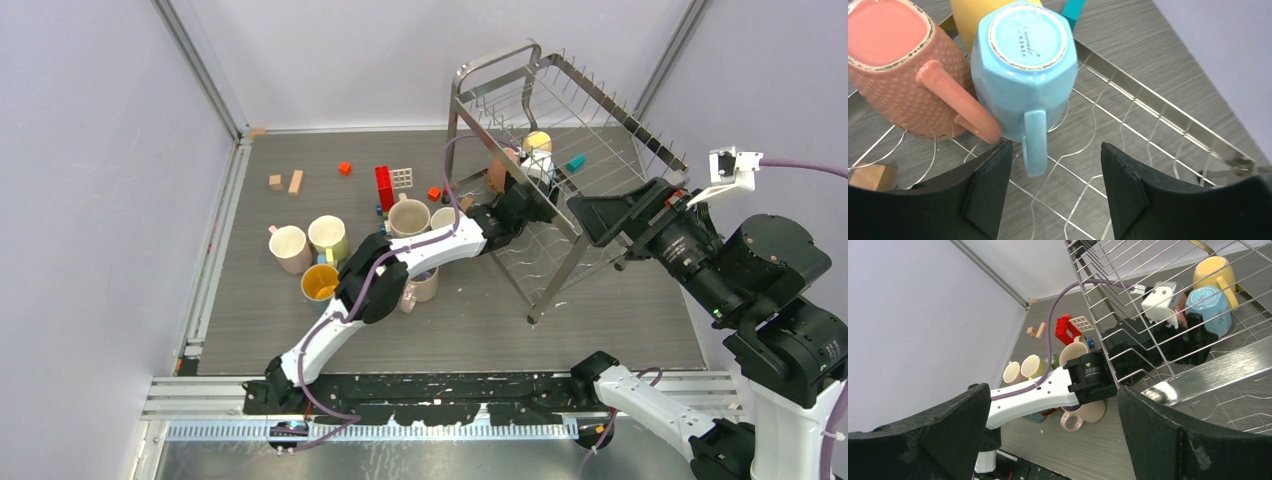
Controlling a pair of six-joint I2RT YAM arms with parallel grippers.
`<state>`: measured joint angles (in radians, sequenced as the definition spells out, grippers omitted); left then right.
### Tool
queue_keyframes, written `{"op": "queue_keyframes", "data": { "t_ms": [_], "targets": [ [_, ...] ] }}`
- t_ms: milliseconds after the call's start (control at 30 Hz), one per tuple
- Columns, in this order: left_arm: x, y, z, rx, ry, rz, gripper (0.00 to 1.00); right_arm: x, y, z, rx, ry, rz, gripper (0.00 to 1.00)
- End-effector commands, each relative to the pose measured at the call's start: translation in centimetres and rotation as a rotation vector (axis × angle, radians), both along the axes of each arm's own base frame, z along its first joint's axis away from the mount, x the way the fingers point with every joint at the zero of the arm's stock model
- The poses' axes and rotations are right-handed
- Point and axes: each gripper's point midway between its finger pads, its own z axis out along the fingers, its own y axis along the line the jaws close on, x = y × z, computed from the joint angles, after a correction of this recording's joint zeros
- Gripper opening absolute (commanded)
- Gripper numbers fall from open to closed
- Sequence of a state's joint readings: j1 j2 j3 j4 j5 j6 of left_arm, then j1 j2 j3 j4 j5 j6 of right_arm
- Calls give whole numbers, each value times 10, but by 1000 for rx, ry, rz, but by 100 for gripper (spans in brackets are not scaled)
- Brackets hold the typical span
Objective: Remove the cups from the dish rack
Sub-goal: Move the cup to the dish rack.
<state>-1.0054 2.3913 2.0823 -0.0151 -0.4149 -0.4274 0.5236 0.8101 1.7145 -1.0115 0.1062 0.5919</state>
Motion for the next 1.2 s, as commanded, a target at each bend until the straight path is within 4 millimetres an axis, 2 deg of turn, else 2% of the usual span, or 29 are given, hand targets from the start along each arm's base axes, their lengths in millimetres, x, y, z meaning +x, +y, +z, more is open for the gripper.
{"op": "queue_keyframes", "data": {
  "t_ms": [0, 233, 600, 967, 1033, 1167],
  "targets": [
    [20, 5, 6, 33, -55, 48, 66, 2, 2, 13, 3, -37, 10, 100],
    [28, 0, -7, 36, -45, 31, 62, 6, 2, 9, -11, -33, 3, 100],
    [37, 0, -21, 42, -29, 37, 50, 11, 7, 7, -19, -25, 11, 100],
    [41, -2, -29, 54, -21, 36, 47, 11, 8, 8, -22, -26, 16, 100],
    [41, -3, -29, 54, -22, 34, 43, 11, 8, 8, -24, -23, 18, 100],
    [37, -4, -23, 46, -22, 14, 29, 10, 7, 10, -21, -27, 17, 100]
  ]
}}
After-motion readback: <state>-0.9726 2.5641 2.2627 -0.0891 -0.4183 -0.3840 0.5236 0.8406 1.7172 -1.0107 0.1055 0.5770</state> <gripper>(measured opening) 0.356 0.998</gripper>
